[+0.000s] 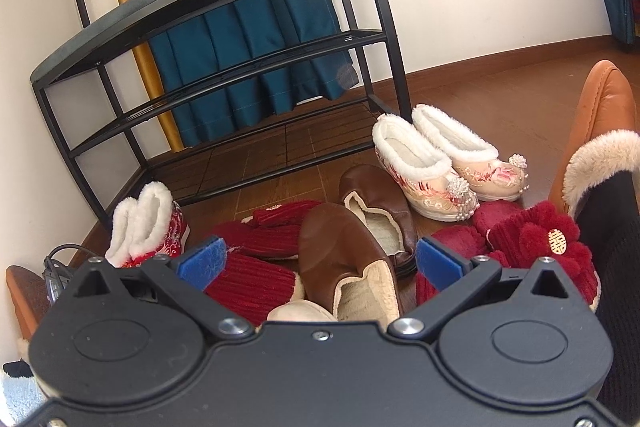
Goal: Organize scattered shoes
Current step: 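Move the left gripper down onto the red corduroy slipper and close it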
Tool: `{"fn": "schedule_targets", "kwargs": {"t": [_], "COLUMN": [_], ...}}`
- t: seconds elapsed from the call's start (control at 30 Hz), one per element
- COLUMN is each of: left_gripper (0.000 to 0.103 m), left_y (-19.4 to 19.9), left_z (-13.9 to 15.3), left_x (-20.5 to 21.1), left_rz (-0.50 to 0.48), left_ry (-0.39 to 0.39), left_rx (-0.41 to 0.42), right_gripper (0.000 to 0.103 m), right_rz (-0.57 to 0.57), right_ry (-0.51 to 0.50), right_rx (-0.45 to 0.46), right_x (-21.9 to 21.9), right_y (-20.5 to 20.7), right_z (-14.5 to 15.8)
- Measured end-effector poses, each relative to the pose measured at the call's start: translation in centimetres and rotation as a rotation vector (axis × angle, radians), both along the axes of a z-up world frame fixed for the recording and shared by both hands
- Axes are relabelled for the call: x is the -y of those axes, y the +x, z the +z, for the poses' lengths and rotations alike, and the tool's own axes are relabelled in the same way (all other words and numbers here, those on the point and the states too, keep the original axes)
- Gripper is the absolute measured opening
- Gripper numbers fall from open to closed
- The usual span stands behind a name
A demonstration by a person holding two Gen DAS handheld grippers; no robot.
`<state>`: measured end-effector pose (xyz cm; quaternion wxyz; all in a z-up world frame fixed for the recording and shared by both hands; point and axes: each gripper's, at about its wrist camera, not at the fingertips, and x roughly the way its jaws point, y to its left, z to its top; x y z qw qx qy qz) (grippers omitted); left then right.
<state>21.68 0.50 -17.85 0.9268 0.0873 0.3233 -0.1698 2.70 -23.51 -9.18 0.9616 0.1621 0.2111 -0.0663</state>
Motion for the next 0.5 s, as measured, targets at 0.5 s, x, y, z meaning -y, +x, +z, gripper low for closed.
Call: {"fn": "schedule_targets", "kwargs": {"t": [0.5], "left_gripper": [0.075], "left_y": [2.5], "left_z": [-2.3], "left_x": [-1.1], "left_rz": [-0.066], "left_ry": [-0.098], "left_rx": [-0.1], "right_gripper": [0.103], "right_rz": [0.01], "right_ry": [-0.019], "right_rx": [-0.021], "right_x": [-0.7], "right_y": [0.9], "right_z": [-0.4]}}
